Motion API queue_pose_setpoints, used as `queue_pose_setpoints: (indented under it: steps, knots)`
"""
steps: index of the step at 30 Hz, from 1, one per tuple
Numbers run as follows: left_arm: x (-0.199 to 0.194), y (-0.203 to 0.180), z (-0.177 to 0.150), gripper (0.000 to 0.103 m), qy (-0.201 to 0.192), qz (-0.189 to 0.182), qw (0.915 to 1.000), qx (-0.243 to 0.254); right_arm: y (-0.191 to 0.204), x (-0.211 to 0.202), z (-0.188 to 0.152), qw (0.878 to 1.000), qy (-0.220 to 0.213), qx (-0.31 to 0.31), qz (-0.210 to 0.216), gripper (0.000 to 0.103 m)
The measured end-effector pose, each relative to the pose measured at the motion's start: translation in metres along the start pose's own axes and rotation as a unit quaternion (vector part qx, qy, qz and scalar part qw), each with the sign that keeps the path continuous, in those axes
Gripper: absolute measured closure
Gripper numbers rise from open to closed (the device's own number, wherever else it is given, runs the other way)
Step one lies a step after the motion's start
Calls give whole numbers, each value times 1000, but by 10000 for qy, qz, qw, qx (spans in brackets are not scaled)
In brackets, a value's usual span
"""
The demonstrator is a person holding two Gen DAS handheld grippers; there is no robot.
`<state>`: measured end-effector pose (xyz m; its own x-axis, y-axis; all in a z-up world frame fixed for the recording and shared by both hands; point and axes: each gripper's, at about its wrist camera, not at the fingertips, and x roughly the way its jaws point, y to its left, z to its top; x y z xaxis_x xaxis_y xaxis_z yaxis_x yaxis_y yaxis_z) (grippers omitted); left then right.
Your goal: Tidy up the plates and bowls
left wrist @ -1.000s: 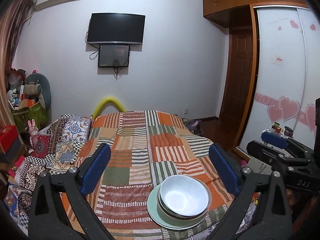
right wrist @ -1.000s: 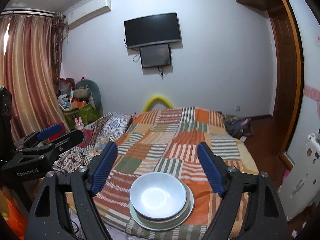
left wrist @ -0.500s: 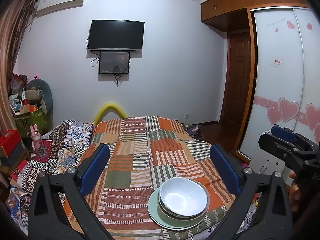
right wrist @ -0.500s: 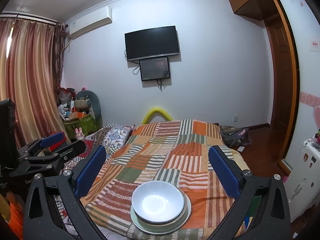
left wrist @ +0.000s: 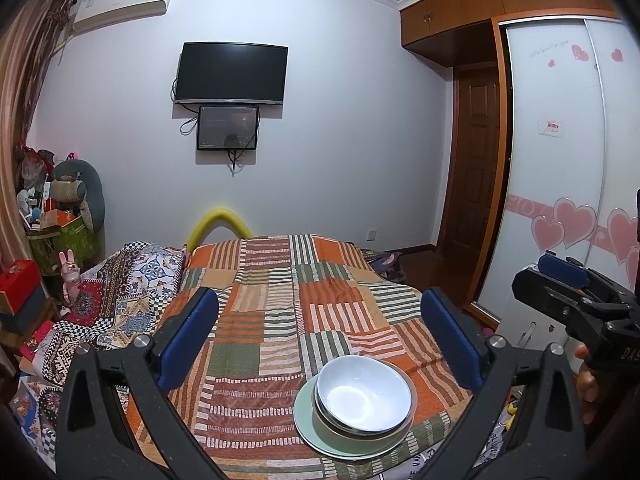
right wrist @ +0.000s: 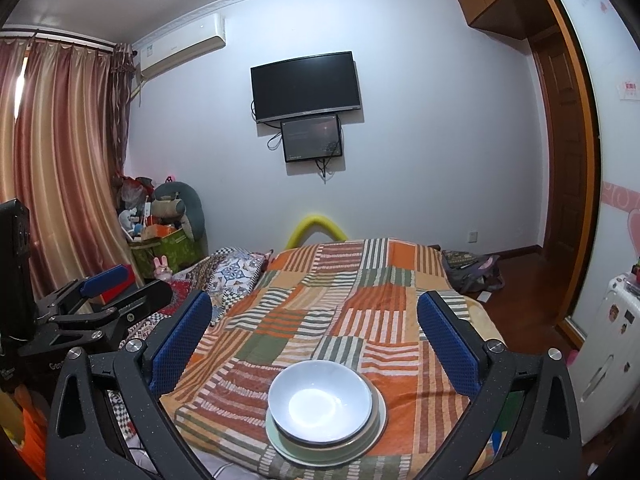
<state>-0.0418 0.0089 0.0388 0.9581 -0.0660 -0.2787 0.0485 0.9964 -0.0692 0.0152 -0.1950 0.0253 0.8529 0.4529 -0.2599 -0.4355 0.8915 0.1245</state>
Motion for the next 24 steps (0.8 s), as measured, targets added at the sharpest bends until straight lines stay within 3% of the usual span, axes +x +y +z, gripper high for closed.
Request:
queue_pose_setpoints:
  steps: [24]
  knots:
    - [0, -2, 0, 0, 43, -147, 9999, 9, -4, 1, 0, 9999, 69, 76, -11, 1]
